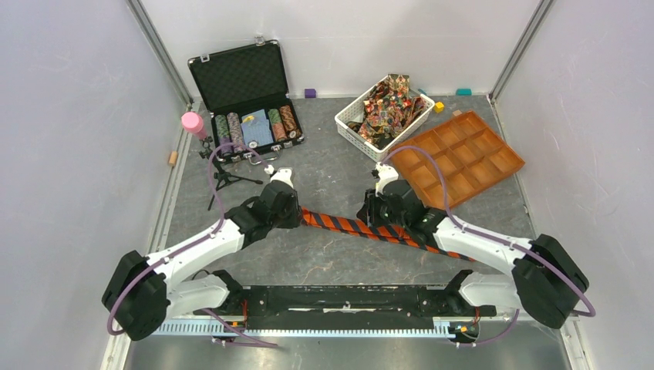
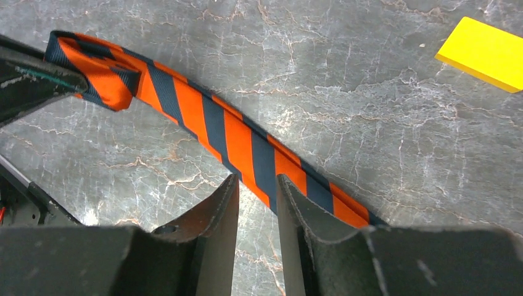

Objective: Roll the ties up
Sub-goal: Roll the tie at the center of the board.

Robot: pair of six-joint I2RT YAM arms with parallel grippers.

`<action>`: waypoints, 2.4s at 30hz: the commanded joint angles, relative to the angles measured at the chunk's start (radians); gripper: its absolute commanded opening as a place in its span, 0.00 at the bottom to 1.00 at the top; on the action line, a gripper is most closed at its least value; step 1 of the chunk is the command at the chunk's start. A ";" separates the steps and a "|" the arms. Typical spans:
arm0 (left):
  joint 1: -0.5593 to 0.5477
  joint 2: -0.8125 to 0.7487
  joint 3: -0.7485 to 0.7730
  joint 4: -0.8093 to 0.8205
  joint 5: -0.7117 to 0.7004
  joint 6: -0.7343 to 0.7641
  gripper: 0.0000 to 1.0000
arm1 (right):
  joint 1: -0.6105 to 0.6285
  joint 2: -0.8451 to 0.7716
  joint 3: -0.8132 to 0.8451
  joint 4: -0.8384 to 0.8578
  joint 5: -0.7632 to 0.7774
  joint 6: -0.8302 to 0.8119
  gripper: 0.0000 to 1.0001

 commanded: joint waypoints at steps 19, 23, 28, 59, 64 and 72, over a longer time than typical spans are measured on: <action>-0.187 0.373 0.381 -0.389 -0.608 0.081 0.27 | 0.002 -0.247 -0.035 -0.145 0.069 -0.026 0.37; -0.215 0.439 0.416 -0.423 -0.669 0.078 0.26 | 0.001 -0.282 -0.042 -0.165 0.079 -0.024 0.38; -0.252 0.526 0.466 -0.466 -0.735 0.078 0.26 | 0.000 -0.324 -0.054 -0.184 0.093 -0.010 0.38; -0.428 0.841 0.654 -0.601 -0.841 0.033 0.47 | 0.001 -0.421 -0.062 -0.256 0.138 0.006 0.43; -0.443 0.863 0.672 -0.611 -0.829 0.022 0.47 | 0.000 -0.428 -0.062 -0.261 0.141 0.006 0.43; -0.454 0.882 0.687 -0.608 -0.785 0.001 0.49 | 0.001 -0.455 -0.056 -0.280 0.161 0.009 0.44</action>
